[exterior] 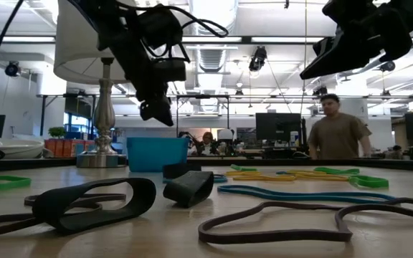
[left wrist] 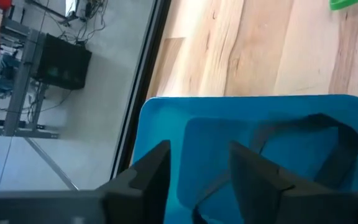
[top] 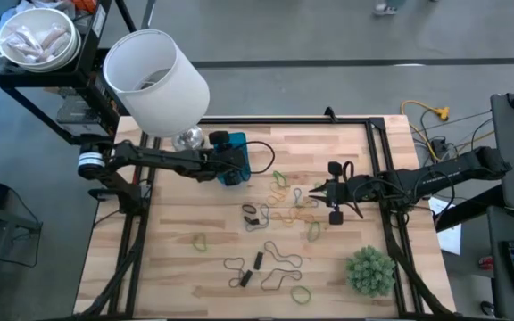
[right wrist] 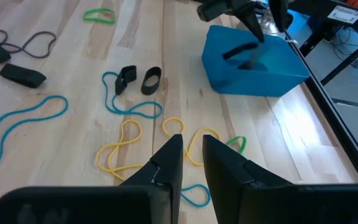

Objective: Pick and place rubber bands into bin
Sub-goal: Put the green rubber band into the blue bin

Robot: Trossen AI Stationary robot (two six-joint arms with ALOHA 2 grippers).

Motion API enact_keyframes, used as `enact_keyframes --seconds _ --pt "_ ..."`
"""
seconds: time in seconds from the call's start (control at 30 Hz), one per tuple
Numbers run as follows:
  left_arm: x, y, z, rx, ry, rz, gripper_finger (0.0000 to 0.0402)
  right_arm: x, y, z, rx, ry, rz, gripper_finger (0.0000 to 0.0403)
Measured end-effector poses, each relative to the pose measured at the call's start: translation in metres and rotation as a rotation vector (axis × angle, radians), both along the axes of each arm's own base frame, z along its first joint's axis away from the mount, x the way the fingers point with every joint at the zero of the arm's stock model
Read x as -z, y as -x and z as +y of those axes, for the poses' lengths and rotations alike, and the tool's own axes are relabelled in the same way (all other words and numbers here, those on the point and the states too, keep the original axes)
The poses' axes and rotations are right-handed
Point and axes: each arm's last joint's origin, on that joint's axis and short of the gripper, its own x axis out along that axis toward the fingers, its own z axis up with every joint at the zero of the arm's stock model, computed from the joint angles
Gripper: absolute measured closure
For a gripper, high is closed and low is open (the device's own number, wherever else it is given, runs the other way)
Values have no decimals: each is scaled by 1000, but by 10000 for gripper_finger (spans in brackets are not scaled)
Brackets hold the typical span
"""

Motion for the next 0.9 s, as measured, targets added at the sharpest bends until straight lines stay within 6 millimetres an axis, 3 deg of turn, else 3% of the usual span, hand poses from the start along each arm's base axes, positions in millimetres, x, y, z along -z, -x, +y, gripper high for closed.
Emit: enact_keyframes --seconds 0.2,0.33,0.57,0.73,0.9 --pt "-4 12 -2 -30 41 42 244 4 1 0 3 -3 9 346" --pt "-12 26 -12 -35 166 23 244 6 2 0 20 -28 12 346" --pt "-32 46 -49 69 368 -106 244 25 3 -4 60 -23 187 346" --pt "-42 54 -80 165 396 -167 244 29 5 -20 161 -24 335 346" --pt "-39 60 -107 270 398 -193 244 26 6 -42 246 -65 399 342"
